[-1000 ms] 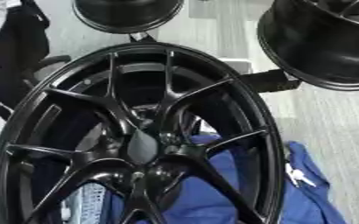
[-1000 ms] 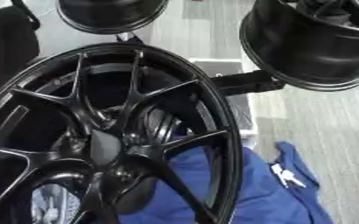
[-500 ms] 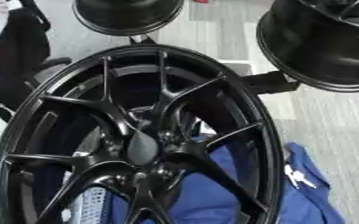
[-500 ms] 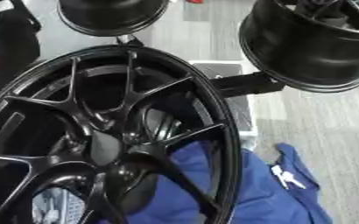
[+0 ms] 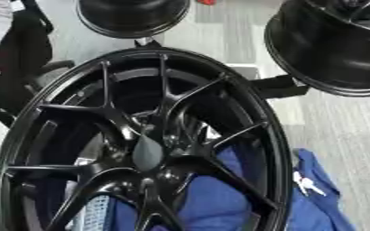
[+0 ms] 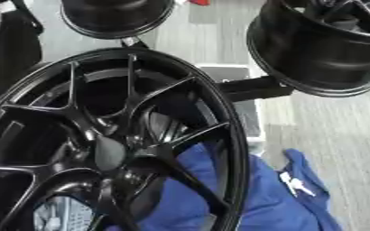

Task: Pull the pin out of the wheel hub.

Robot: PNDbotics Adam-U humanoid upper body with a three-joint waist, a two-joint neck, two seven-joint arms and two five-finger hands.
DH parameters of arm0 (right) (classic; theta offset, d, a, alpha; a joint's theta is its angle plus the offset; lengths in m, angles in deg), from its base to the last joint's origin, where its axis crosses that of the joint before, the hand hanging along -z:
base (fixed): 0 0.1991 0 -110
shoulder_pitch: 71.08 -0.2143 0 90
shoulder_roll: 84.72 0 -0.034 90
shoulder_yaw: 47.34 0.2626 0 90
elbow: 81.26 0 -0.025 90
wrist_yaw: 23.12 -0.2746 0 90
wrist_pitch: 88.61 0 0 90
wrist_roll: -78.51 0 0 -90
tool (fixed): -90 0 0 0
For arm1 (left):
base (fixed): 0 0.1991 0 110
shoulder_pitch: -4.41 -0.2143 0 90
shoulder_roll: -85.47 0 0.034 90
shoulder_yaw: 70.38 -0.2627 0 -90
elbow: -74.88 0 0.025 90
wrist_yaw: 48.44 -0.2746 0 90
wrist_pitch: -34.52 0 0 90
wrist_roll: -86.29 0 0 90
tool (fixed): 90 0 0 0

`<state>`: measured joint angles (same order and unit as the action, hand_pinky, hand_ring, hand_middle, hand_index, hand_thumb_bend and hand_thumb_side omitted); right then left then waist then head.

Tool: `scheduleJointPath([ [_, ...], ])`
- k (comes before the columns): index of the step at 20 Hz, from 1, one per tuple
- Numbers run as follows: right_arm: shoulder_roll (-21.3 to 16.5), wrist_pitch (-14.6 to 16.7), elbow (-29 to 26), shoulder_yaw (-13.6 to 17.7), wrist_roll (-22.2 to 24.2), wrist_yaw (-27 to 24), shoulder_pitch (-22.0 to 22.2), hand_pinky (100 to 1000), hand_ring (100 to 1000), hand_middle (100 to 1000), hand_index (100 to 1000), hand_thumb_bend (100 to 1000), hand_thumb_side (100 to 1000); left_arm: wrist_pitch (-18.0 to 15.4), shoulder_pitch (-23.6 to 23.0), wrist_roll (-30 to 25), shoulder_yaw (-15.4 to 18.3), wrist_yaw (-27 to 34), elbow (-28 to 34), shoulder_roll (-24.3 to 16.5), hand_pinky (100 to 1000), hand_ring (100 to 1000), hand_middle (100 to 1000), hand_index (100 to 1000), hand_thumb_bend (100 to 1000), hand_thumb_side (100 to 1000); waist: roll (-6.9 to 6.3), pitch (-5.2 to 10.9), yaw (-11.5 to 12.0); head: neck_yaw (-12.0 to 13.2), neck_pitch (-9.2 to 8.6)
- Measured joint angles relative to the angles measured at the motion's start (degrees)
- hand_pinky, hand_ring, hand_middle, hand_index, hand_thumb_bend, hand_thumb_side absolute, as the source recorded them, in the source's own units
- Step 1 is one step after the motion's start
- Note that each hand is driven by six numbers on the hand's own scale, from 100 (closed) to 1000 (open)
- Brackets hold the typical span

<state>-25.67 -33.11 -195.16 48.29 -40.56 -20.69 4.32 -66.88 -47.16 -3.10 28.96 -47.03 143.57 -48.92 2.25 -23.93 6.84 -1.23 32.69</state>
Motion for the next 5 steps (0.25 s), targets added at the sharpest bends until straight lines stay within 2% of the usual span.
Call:
scheduleJointPath([
  [5,0.0,0.3,0.0,0.18,-0.3,0.71,-0.06,724,585,464,681,100,333,3.21,-4.31,3.58,0.08,5.61,12.9,0.74,795,624,606,780,129,119,0.22,0.19,0.19,0.05,-0.01],
])
